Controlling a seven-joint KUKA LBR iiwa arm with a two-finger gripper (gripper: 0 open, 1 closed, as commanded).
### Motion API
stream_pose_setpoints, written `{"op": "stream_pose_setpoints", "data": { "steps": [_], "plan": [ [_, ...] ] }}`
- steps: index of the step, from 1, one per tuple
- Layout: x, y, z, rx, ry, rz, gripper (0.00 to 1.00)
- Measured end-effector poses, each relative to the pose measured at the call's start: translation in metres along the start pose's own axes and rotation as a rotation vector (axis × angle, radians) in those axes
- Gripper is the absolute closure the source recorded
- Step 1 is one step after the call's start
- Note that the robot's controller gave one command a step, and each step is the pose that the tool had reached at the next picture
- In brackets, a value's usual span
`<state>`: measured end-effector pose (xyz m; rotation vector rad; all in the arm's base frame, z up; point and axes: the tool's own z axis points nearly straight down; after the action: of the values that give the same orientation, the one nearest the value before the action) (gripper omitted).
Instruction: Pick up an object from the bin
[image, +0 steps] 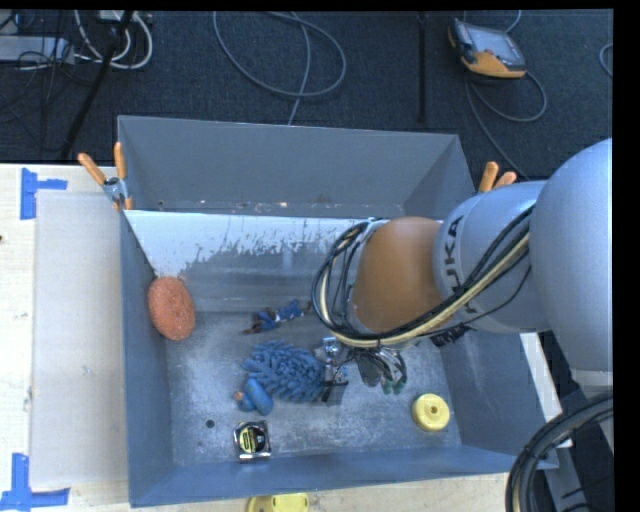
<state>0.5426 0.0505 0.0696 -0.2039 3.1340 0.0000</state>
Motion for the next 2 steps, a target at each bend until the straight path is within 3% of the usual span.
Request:
{"op": "stream_pose_setpoints", "data": {
  "steps": [1, 2],
  "plan": [
    [-0.009, 0.013, 0.000, 0.000, 0.000, 0.005, 1.00],
    [0.020, 0.037, -0.103, 0.000, 0.002, 0.023, 1.00]
  ]
}}
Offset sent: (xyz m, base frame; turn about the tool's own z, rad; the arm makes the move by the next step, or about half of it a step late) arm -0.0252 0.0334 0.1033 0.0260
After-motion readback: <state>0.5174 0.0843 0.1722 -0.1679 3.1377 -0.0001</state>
